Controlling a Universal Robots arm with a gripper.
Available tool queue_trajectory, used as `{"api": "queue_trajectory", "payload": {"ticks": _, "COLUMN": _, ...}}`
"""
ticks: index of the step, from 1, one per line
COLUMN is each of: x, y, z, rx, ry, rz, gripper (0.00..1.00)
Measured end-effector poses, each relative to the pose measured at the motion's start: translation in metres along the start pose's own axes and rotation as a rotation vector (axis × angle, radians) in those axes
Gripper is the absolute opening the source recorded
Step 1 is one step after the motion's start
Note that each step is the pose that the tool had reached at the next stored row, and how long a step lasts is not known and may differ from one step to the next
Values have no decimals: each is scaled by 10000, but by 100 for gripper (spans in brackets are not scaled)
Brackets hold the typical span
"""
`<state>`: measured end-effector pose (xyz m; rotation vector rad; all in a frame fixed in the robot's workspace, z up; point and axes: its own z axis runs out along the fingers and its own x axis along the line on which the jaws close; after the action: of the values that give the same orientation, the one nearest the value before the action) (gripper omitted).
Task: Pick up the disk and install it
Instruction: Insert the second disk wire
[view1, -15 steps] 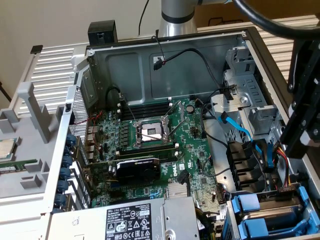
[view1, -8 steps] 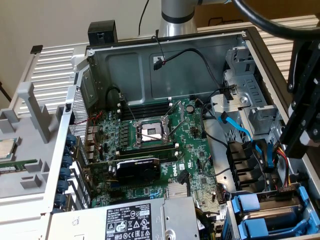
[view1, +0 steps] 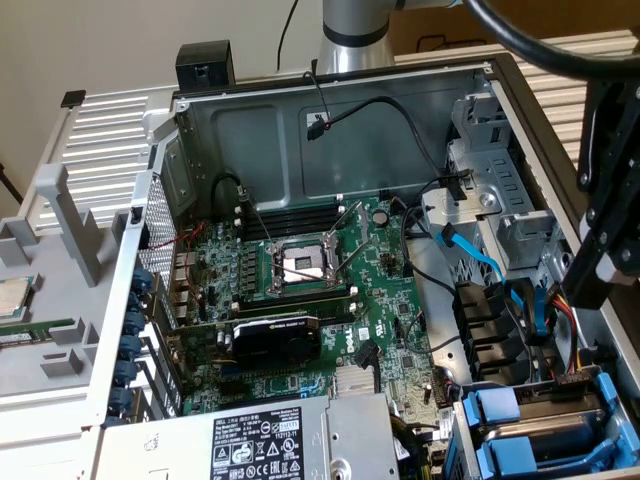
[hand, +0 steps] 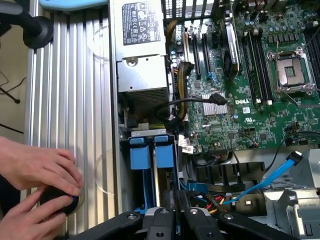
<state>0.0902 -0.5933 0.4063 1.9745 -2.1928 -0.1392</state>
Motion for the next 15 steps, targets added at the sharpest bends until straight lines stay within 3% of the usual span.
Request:
{"api": "queue_trajectory", "payload": {"ticks": 1, "x": 0, "y": 0, "z": 0, "rx": 0, "ry": 0, "rz": 0, "gripper": 11}}
{"api": "queue_trajectory", "payload": {"ticks": 12, "x": 1, "y": 16, "z": 20, "rx": 0, "ry": -2, "rz": 0, "gripper": 11}}
{"api": "queue_trajectory", "payload": {"ticks": 15, "x": 1, "y": 19, "z": 22, "rx": 0, "ry": 2, "rz": -1, "gripper": 17}}
